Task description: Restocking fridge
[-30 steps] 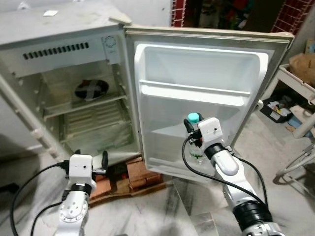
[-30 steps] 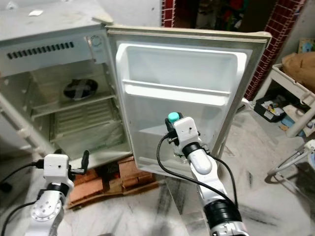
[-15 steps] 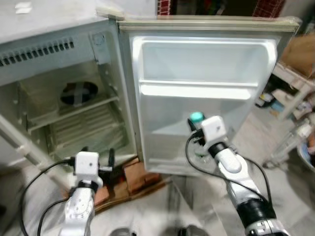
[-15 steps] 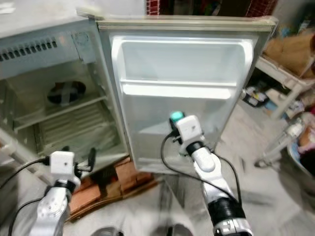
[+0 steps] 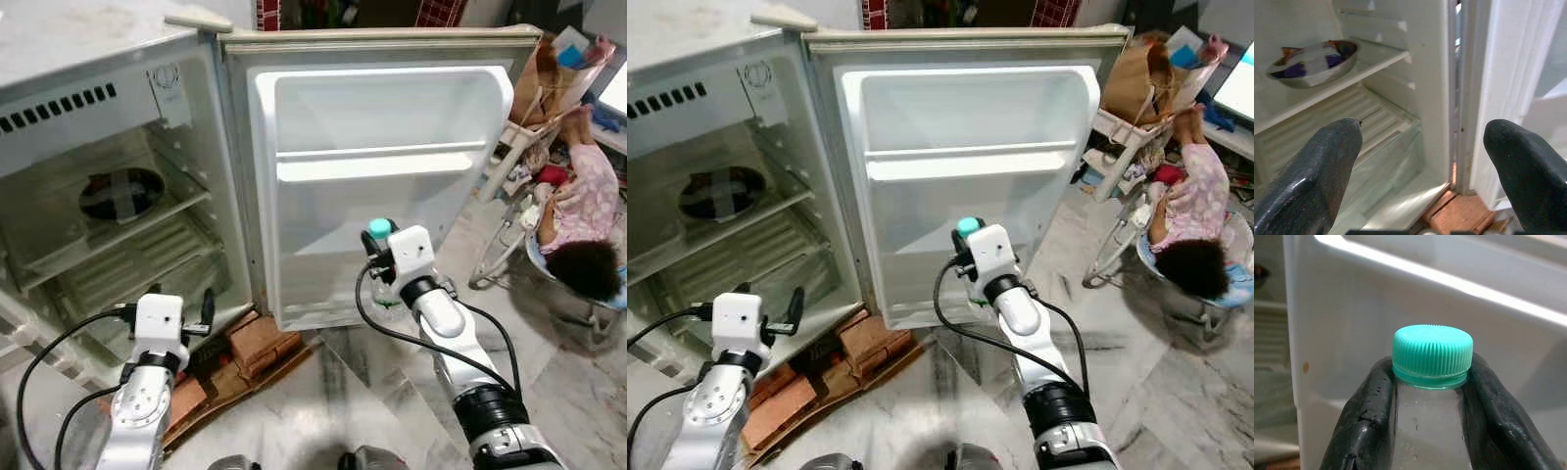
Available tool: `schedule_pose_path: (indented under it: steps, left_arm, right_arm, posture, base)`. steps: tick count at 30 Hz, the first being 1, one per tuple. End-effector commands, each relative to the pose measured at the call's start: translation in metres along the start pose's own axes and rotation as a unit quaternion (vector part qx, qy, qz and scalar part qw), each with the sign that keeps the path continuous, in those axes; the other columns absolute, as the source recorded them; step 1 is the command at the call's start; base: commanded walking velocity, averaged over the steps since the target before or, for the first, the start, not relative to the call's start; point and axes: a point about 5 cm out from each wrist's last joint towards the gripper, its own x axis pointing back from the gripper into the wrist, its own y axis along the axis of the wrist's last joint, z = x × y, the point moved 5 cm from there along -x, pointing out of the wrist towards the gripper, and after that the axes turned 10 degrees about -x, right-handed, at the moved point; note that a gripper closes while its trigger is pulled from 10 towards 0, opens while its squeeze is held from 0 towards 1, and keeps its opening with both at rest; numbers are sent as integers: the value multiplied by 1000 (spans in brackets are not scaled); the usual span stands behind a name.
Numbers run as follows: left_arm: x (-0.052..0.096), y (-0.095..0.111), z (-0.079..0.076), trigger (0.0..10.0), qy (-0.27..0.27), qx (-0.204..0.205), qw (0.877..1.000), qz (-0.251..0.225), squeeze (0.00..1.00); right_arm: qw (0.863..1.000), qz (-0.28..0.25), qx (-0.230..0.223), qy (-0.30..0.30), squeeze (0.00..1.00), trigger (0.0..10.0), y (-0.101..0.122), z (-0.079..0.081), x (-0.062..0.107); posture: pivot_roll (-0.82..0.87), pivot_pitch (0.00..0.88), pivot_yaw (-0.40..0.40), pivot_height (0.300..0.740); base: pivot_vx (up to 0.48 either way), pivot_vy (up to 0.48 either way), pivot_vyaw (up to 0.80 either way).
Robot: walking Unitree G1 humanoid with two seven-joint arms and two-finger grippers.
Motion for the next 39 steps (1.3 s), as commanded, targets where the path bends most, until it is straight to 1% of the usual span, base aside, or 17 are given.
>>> schedule_pose_path:
  steps: [1,4,9,13,14,23,31,39]
  left_arm:
    - [3,0,2,10000,-5,3,1000,0,0]
    - [5,-1,2,10000,-12,-1,1000,-2,0]
    - [5,-1,-1,10000,-19,0,1000,-4,0]
    - [5,4,-13,10000,-40,-1,999,-11,0]
    - [5,4,-14,10000,-41,-1,999,-11,0]
    - [5,3,-13,10000,-42,1,999,-11,0]
    - [6,2,-15,10000,-47,1,999,-9,0]
    - [6,3,-16,10000,-49,3,999,-9,0]
  right_arm:
    - [1000,-9,7,-13,0,10000,4,-7,0]
    - [1000,-4,8,-8,0,10000,1,-3,2]
    - [1000,-4,5,-10,0,10000,0,-2,2]
    - [1000,-1,6,-19,0,10000,0,-5,-1]
    - [1000,-1,7,-20,0,10000,0,-5,-1]
    - [1000,5,0,-20,0,10000,-3,-5,-1]
    - [1000,8,-2,-15,0,10000,-5,1,-1]
    - [1000,10,0,-14,0,10000,-5,1,-3]
  posture:
    - [10,35,8,735]
    - [11,38,9,735]
    - [11,36,12,735]
    - [10,34,16,735]
    - [10,34,16,735]
    - [10,36,16,735]
    - [14,37,20,735]
    - [13,38,17,735]
  base:
    - [0,0,0]
    - [281,0,0]
    - [211,0,0]
    - [402,0,-286]
    - [416,0,-619]
    - [415,0,-519]
    - [424,0,0]
    - [387,0,0]
